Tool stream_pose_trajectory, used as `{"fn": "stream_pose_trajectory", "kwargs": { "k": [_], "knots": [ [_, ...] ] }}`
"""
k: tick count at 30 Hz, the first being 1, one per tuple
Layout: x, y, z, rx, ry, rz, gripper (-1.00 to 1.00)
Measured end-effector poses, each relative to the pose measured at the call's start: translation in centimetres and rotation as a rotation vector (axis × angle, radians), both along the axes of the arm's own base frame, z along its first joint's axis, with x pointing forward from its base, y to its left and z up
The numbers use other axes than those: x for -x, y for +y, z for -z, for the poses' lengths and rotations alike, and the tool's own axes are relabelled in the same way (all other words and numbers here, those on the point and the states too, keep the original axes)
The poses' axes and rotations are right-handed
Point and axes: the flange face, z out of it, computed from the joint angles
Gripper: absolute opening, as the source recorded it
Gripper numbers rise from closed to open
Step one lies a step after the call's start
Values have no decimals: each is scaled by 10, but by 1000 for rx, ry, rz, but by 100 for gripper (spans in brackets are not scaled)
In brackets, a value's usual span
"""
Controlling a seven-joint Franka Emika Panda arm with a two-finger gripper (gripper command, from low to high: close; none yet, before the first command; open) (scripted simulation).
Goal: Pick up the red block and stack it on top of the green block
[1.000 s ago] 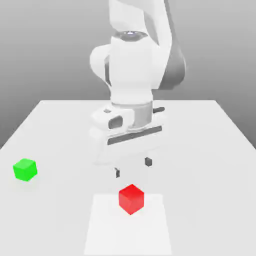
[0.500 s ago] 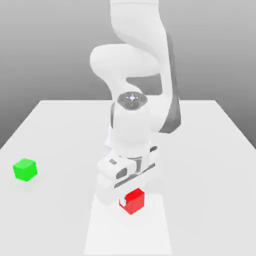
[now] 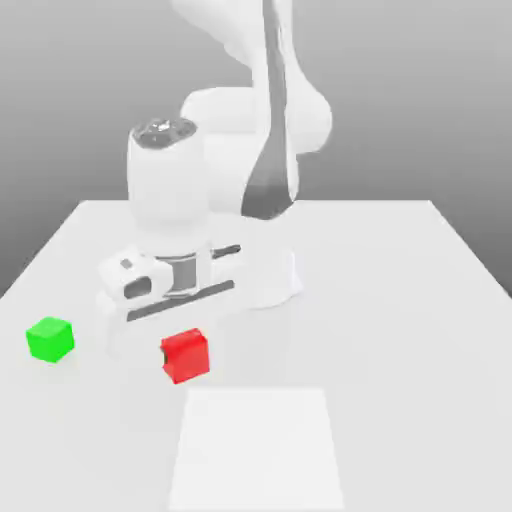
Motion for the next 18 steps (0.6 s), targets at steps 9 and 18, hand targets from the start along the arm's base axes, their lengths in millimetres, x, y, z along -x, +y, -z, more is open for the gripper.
{"fn": "stream_pose_trajectory", "kwargs": {
  "k": [9,18],
  "knots": [
    [118,-165,-17,-4,5,240,-100],
    [137,-185,-15,10,-18,275,-100]
  ]
}}
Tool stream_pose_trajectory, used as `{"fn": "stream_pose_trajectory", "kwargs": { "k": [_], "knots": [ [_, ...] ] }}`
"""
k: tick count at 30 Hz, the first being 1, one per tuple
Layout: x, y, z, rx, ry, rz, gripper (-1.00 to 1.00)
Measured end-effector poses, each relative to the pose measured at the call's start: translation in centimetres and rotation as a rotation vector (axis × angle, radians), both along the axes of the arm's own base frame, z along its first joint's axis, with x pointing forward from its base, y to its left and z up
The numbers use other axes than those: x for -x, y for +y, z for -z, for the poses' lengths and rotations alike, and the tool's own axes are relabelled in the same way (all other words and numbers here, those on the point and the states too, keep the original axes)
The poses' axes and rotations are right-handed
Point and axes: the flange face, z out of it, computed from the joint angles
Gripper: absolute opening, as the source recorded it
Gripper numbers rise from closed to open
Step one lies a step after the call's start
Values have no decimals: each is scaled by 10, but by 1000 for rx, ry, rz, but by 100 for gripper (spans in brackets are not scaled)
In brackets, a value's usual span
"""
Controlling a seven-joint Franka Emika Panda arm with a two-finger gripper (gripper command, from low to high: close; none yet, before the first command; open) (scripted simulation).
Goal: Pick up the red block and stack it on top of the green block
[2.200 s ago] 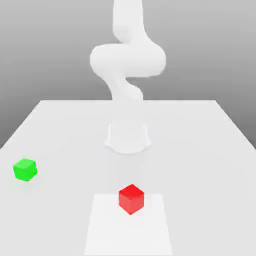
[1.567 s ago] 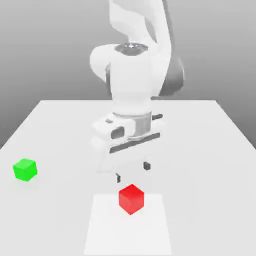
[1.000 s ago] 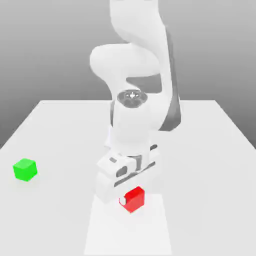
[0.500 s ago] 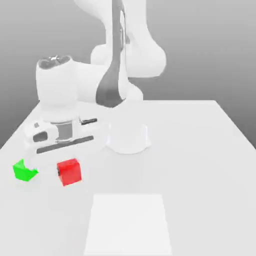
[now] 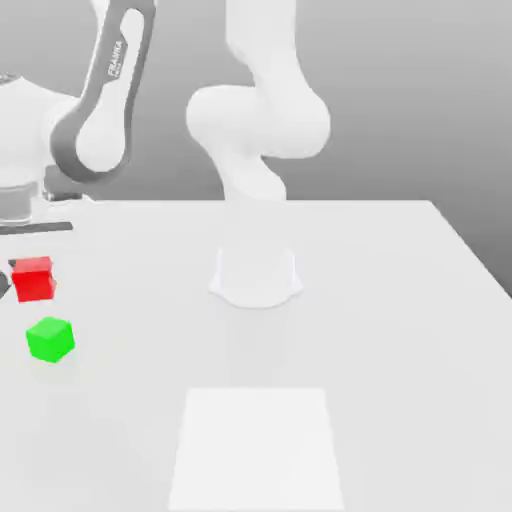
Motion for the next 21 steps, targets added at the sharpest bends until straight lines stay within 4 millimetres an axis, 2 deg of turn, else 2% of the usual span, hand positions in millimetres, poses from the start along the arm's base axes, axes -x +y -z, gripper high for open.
{"fn": "stream_pose_trajectory", "kwargs": {
  "k": [10,21],
  "knots": [
    [-3,-2,14,4,-16,1,-100],
    [-2,0,42,-8,-6,0,-100]
  ]
}}
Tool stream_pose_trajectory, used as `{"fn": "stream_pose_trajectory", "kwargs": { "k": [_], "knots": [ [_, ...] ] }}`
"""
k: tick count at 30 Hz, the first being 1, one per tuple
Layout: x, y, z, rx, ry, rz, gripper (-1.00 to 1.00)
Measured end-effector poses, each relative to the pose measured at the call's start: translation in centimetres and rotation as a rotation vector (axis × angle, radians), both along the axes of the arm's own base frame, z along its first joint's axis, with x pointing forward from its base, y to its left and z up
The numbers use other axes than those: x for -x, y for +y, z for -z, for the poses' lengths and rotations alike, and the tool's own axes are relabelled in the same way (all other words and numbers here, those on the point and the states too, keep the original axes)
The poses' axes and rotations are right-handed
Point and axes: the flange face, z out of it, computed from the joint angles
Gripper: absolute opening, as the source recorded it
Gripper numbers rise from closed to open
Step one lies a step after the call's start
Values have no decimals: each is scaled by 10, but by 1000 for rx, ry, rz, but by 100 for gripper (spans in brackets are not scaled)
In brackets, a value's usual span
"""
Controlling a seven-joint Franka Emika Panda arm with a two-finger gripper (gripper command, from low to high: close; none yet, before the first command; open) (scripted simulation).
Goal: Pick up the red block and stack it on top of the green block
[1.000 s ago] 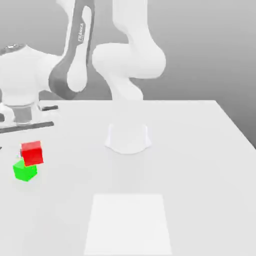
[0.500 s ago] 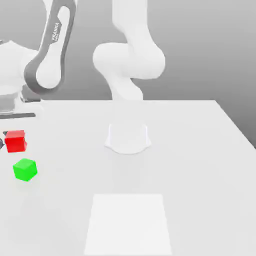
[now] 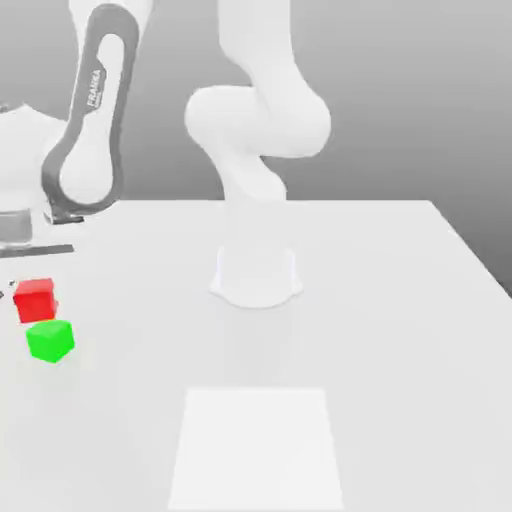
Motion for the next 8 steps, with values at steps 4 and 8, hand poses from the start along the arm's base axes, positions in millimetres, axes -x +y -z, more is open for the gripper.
{"fn": "stream_pose_trajectory", "kwargs": {
  "k": [4,8],
  "knots": [
    [2,2,12,-6,12,-1,-100],
    [4,4,24,-10,26,-4,100]
  ]
}}
